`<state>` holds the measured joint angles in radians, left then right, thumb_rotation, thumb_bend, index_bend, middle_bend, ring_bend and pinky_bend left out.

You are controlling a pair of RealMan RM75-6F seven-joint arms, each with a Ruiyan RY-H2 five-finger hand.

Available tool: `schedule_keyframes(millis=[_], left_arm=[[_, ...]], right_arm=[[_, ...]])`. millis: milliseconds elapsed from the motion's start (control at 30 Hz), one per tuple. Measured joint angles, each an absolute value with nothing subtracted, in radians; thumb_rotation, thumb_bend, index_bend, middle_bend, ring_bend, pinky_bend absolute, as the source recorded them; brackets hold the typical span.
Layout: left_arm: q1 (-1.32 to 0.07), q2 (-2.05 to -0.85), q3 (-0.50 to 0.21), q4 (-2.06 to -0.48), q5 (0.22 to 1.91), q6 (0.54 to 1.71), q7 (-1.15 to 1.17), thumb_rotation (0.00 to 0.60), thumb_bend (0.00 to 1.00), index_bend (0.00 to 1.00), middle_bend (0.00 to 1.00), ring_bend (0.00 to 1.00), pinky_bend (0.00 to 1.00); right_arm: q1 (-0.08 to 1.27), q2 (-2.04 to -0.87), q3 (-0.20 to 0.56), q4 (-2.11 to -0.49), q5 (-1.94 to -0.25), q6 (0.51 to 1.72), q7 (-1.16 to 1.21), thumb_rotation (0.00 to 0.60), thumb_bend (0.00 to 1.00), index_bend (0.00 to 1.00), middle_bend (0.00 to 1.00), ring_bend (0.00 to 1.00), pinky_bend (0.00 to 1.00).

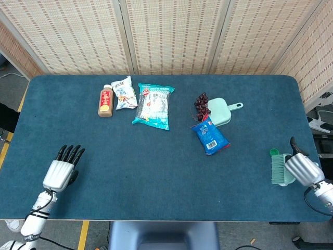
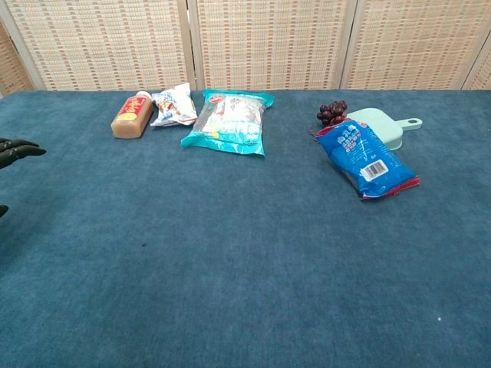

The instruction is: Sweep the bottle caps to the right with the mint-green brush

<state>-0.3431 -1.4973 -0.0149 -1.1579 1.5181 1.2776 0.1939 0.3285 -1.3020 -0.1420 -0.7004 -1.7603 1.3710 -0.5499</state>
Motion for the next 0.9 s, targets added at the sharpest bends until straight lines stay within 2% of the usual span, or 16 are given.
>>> schedule_keyframes(millis=[333, 500, 667, 700, 733, 800, 900], left_arm=[[-0.336, -1.489, -0.009, -1.17, 1.534, 1.306, 0.187, 0.6, 0.45, 0.0, 0.0, 0.0, 0.01], [-0.333, -1.484, -0.009, -1.173, 1.536, 1.312, 0.18, 0.6, 0.45, 0.0, 0.0, 0.0, 0.01], [-0.331, -1.475, -0.011, -1.181, 1.537, 1.319, 0.171, 0.6, 0.45, 0.0, 0.0, 0.0, 0.01], [-0.331, -1.473, -0.011, -1.182, 1.538, 1.32, 0.169, 0.6, 0.45, 0.0, 0.0, 0.0, 0.01], [-0.331, -1.472, -0.012, -1.183, 1.537, 1.319, 0.168, 0.6, 0.45, 0.0, 0.0, 0.0, 0.01], [-0.331, -1.471, -0.013, -1.183, 1.534, 1.316, 0.166, 0.6, 0.45, 0.0, 0.0, 0.0, 0.01], [-0.333, -1.471, -0.013, -1.181, 1.528, 1.306, 0.164, 0.6, 0.45, 0.0, 0.0, 0.0, 0.01]], right_arm=[[0.329, -1.37, -0.068, -0.746, -1.764, 1.593, -0.397, 0.6, 0.39, 1.0, 0.87, 0.57, 0.16], [0.342, -1.429, -0.058, -0.812, -1.79, 1.631, -0.343, 0.6, 0.39, 1.0, 0.87, 0.57, 0.16], [0.354, -1.501, -0.063, -0.802, -1.81, 1.623, -0.339, 0.6, 0.39, 0.99, 0.87, 0.57, 0.16], [0.357, -1.538, -0.063, -0.782, -1.811, 1.618, -0.333, 0.6, 0.39, 0.96, 0.86, 0.57, 0.16], [0.358, -1.568, -0.063, -0.761, -1.812, 1.613, -0.326, 0.6, 0.39, 0.89, 0.84, 0.56, 0.16], [0.36, -1.627, -0.066, -0.697, -1.81, 1.596, -0.3, 0.6, 0.38, 0.7, 0.73, 0.52, 0.16], [0.359, -1.701, -0.074, -0.598, -1.803, 1.557, -0.232, 0.6, 0.38, 0.58, 0.64, 0.48, 0.16]])
